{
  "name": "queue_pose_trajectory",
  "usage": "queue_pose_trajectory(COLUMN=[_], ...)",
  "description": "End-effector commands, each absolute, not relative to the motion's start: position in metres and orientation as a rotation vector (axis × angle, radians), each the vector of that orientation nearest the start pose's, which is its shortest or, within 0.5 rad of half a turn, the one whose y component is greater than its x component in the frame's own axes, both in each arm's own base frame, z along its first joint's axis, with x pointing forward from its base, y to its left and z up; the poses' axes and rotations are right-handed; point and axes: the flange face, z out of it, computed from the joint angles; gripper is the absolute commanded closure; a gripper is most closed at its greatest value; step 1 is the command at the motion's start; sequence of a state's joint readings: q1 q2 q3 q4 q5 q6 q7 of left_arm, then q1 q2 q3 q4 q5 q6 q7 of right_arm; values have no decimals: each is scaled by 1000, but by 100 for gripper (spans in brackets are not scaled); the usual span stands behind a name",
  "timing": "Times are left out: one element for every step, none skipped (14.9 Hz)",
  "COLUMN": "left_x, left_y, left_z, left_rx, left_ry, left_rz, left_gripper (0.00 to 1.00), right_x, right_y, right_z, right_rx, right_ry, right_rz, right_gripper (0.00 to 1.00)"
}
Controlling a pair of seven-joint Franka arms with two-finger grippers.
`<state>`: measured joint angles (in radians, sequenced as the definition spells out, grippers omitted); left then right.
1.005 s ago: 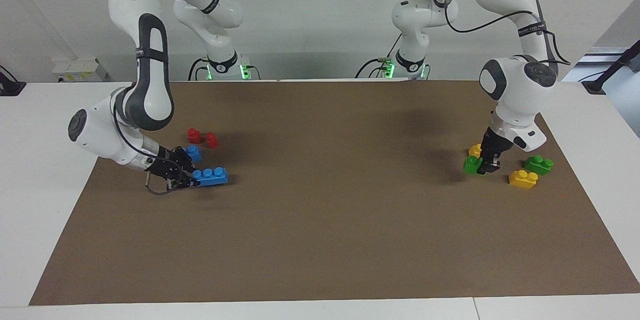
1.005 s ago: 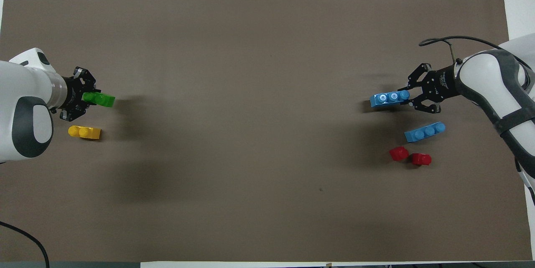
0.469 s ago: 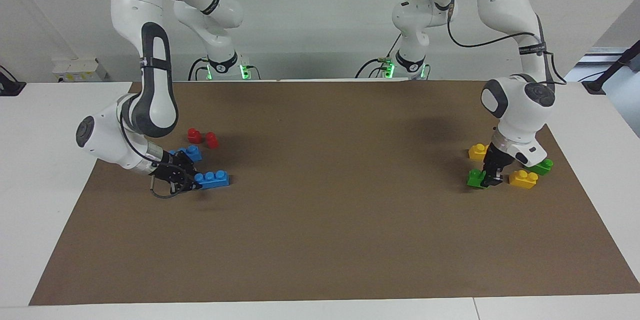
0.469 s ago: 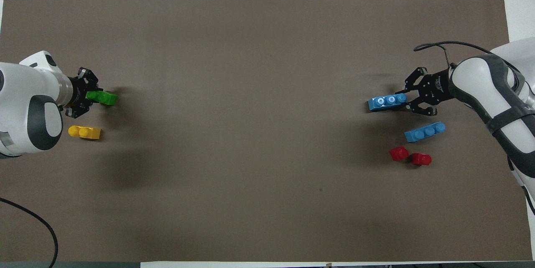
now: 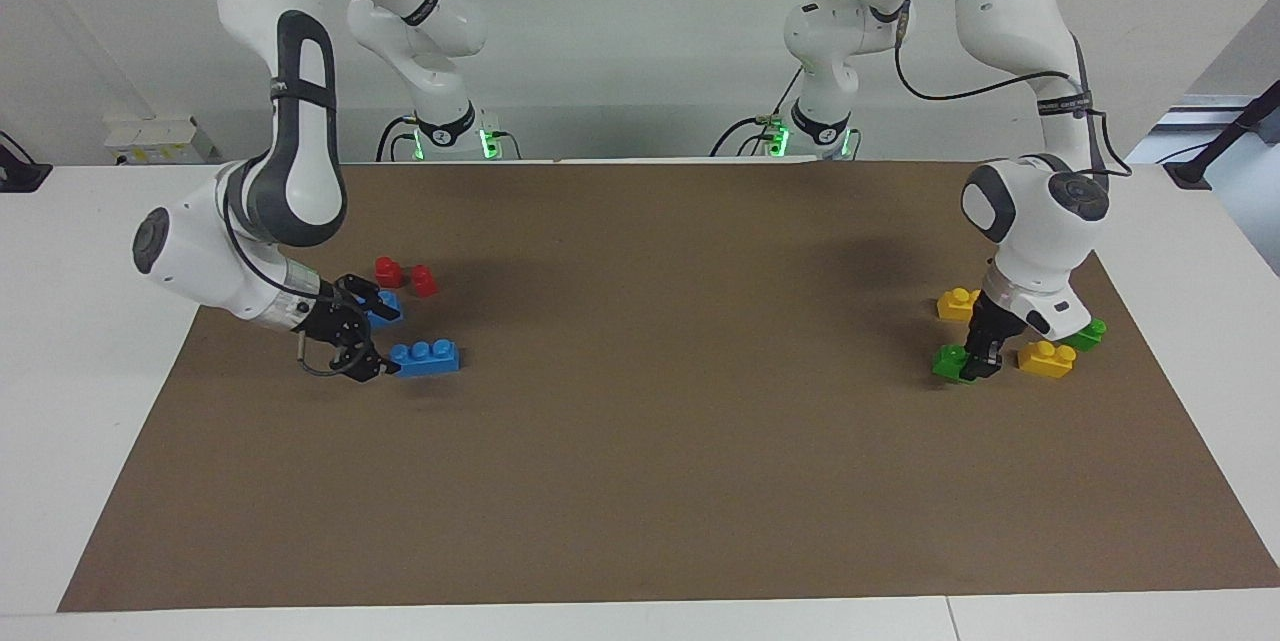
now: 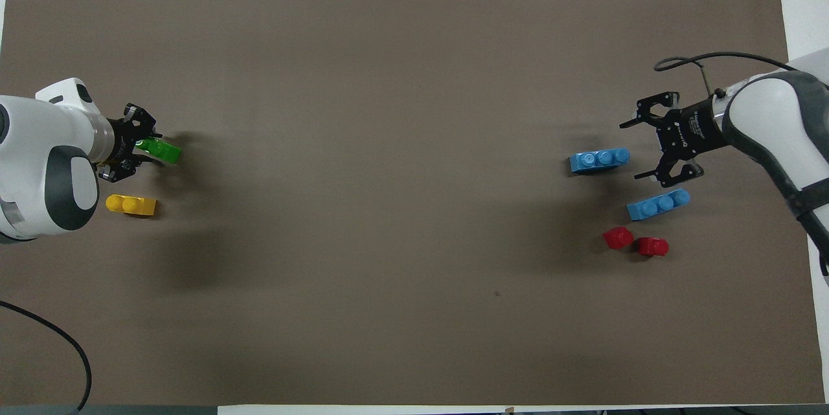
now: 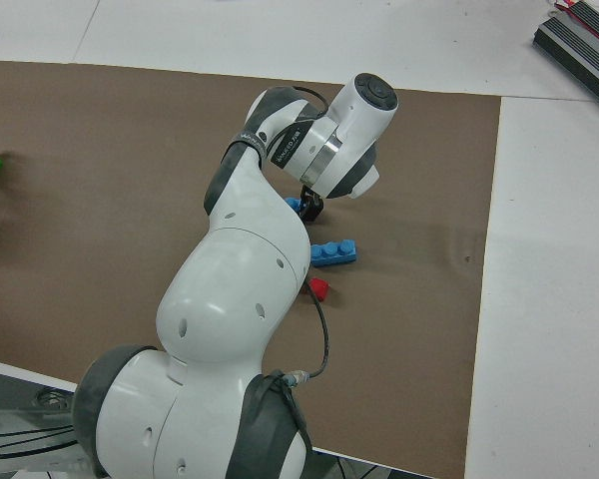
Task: Remove green block with left arm and hold with right
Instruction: 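Open both grippers and draw both arms back from the pieces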
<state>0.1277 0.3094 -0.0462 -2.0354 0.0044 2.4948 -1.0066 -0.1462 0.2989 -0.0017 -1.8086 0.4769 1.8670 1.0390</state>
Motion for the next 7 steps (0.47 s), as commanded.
queue_pose_trajectory(left_x=[617, 619, 621, 624, 629, 633, 634], left_y=[57, 58, 57, 58, 60, 61, 60], left_z=[306, 310, 314, 324, 338, 352, 368], left_rx=[-2764, -2765, -2762, -2757, -2754, -2752, -2748], left_ry=[-1635, -1632, -1628, -1625, -1621, -1617, -1612], left_rz=[-231, -226, -206, -186, -171, -158, -141], left_gripper=[0, 0, 0, 0, 0, 0, 0], right_x=[594, 591, 587, 582, 576, 571, 565], right_y=[-64, -61, -59, -55, -47, -35, -26], right_z=[441, 463, 482, 503, 522, 541, 562], right_rx=[-2279, -2342, -2375, -2410, -2477, -2560, -2626], right_ry=[1727, 1702, 1682, 1641, 1587, 1520, 1442], right_rz=[494, 458, 439, 407, 363, 323, 293], right_gripper=[0, 0, 0, 0, 0, 0, 0])
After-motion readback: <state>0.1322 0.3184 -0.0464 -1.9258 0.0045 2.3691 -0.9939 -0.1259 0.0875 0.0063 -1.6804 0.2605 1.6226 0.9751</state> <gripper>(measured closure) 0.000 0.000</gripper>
